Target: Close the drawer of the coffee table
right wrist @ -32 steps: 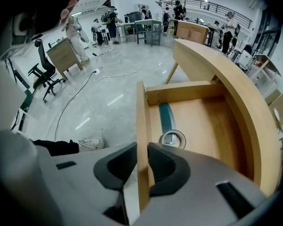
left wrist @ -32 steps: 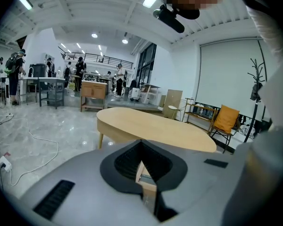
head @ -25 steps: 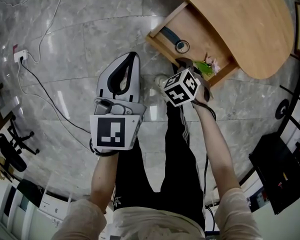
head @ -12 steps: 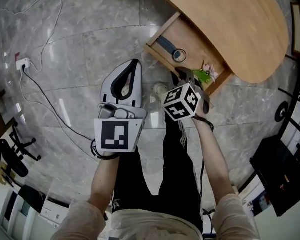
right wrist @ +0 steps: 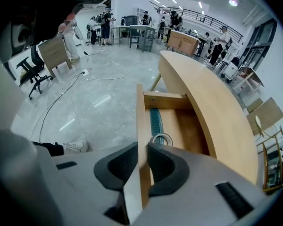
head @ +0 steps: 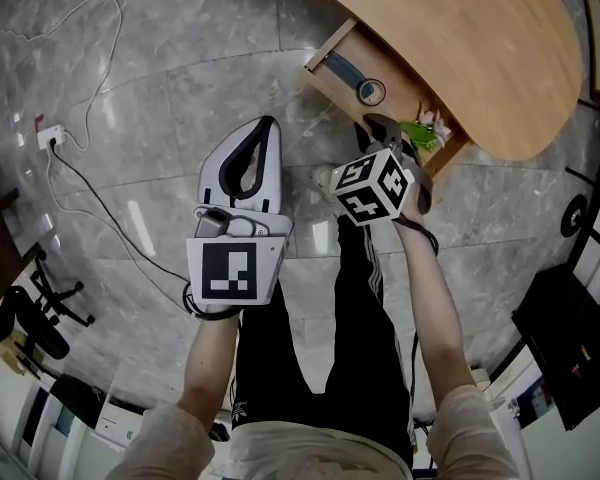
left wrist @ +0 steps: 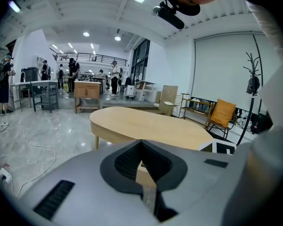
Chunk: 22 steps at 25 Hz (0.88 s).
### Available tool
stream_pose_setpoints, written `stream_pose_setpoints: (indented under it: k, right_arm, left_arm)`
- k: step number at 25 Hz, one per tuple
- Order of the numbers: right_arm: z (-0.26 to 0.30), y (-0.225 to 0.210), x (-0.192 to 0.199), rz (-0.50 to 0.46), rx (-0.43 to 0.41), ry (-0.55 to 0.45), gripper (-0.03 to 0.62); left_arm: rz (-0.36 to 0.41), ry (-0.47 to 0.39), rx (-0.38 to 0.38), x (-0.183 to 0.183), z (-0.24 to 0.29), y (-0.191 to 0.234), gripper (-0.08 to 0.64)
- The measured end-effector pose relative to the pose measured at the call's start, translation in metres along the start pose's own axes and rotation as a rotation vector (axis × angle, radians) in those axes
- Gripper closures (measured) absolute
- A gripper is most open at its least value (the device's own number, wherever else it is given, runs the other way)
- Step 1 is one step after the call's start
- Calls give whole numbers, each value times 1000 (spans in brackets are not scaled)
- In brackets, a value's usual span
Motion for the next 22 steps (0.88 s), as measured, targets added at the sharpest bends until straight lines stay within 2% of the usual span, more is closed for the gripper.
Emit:
stream_pose_setpoints:
  k: [6,9,12,14,18,22]
  right_arm:
    - [5,-29,1,-1,75,7,520]
    - [8,-44,2,13,149,23,517]
    - [13,-60,1,79,246,35,508]
    - [12,-74,4,185,321,32,495]
    - [6,-83,9,467,472,1,459]
    - [-1,-78,18,791,652,-52,440]
  left_arm:
    - [-2,4,4,1,1,-3,551]
    - [-18,13,6,4,-1,-1,551]
    - [-10,50,-3,10,-7,4,551]
    - [-3,51,3,11,-7,3,551]
    - [14,68,13,15,-9,6,551]
    - [22,83,26,14,-11,6,551]
Point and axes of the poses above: the fingertips, and each gripper's own axes: z forward along the fingers, y to its left, x out of its underside, the point moved 2 cm from there along -z, backward along the fingers, and after that the axes turned 8 degrees about -y, right-handed, at the moved point
